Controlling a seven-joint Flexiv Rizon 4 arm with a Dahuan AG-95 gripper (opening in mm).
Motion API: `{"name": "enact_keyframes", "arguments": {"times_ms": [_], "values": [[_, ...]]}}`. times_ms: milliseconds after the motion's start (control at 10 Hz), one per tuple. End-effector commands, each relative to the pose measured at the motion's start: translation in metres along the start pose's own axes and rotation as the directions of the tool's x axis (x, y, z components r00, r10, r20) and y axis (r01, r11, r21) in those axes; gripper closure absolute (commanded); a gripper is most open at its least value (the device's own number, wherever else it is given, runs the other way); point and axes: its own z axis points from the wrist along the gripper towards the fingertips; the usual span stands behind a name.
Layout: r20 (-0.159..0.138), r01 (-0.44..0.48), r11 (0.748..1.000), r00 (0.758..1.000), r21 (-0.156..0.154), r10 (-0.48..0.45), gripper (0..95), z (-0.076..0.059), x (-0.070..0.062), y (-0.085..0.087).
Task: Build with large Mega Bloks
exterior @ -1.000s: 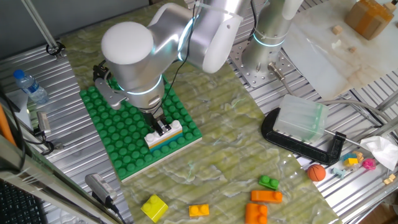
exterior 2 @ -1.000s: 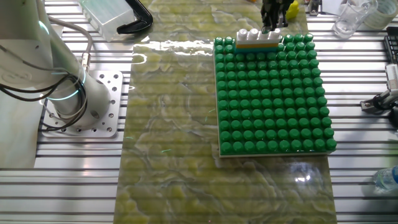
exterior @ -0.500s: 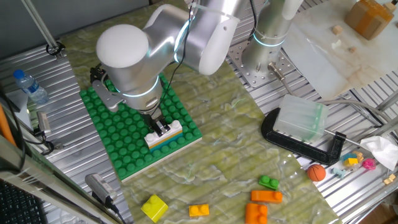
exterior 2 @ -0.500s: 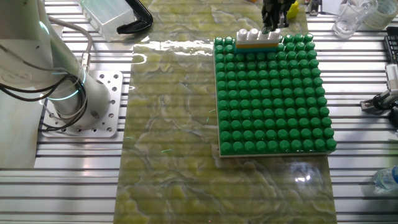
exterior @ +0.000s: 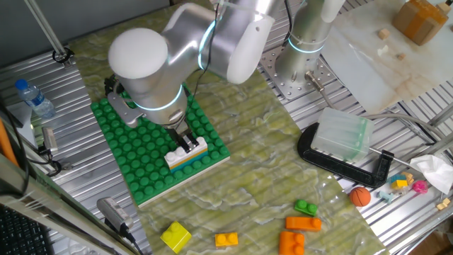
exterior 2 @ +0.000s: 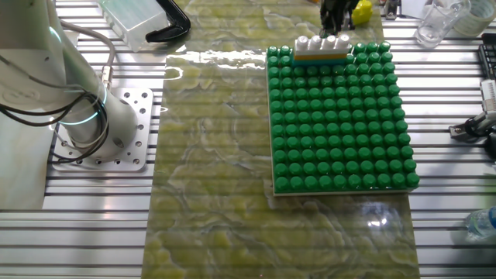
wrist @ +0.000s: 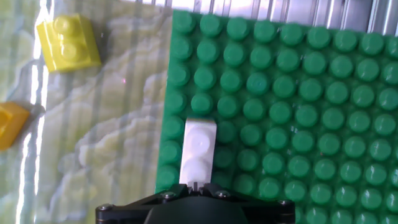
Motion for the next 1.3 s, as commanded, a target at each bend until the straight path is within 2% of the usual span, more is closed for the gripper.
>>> {"name": "enact_keyframes", "arguments": {"times_ms": [100,400,900,1100,1300], "values": [[0.031,0.005,1.000,1.000,0.008,-0.005,95.0,0.016,0.003,-0.005],[0.038,-0.005,1.000,0.999,0.003,0.005,95.0,0.029,0.009,-0.002],[0.030,-0.012,1.000,0.999,0.014,0.011,95.0,0.038,0.007,0.004],[0.022,-0.009,1.000,1.000,0.026,0.009,95.0,0.039,0.007,0.004],[0.027,-0.012,1.000,1.000,0.023,0.011,95.0,0.039,0.007,0.004]]}}
